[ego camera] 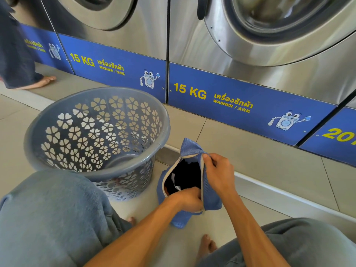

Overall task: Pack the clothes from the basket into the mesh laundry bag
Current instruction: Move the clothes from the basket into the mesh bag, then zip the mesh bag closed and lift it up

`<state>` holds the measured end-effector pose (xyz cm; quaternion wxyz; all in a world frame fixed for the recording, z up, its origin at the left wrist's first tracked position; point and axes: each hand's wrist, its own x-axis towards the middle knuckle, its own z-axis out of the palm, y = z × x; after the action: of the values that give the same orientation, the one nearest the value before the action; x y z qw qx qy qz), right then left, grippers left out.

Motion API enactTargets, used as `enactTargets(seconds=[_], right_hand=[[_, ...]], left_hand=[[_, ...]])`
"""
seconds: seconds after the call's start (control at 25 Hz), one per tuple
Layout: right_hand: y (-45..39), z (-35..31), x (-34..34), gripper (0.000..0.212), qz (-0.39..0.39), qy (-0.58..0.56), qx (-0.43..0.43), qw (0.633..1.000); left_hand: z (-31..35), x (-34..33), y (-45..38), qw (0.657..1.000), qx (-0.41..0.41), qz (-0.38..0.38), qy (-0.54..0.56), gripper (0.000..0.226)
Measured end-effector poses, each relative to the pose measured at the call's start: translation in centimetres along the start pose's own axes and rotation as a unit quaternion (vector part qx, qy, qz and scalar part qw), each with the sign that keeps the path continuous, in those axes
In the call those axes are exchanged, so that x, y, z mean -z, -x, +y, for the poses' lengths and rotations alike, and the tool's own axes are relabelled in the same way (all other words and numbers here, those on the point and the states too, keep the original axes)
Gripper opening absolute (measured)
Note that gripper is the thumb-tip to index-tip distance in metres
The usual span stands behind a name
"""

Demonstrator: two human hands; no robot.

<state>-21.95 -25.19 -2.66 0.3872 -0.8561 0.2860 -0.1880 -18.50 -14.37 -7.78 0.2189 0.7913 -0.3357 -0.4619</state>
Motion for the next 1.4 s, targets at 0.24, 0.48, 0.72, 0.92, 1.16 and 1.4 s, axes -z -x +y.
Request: enactTargets(seconds=[0.24, 0.48, 0.72, 0.92, 1.16, 1.4], right_hand=[[0.0, 0.0, 0.0, 0.035, 0.007, -0.019, 0.01, 1.0], [-0.1, 0.1, 0.0, 0.036, 0.008, -0.014, 0.014, 1.0], [0.2, -0.3, -0.1, 0.036, 0.008, -0.018, 0.011, 1.0], [-0.1, -1.1, 0.9, 0.04, -0.04, -0.033, -0.072, 0.996], [0.0, 0.7, 1.5, 0.037, -0.136, 0.033, -0.138, 0.98], [0.8, 1.2, 0.1, 0.032, -0.198, -0.003, -0.095, 0.976]], left_hand=[[1.0, 1.6, 0.6, 0.976, -0.031, 0.217, -0.014, 0.013], [0.8, 1.5, 0.9, 0.998, 0.039, 0.042, 0.017, 0.014], [0.7, 0.2, 0.6, 0.997, 0.039, 0.059, 0.018, 0.022], [0.0, 2.1, 0.2, 0.968, 0.03, 0.219, 0.115, 0.031], [-0.7, 4.2, 0.1, 0.929, 0.035, 0.27, 0.252, 0.013], [-1.4, 4.1, 0.0, 0.925, 0.04, 0.262, 0.271, 0.017]])
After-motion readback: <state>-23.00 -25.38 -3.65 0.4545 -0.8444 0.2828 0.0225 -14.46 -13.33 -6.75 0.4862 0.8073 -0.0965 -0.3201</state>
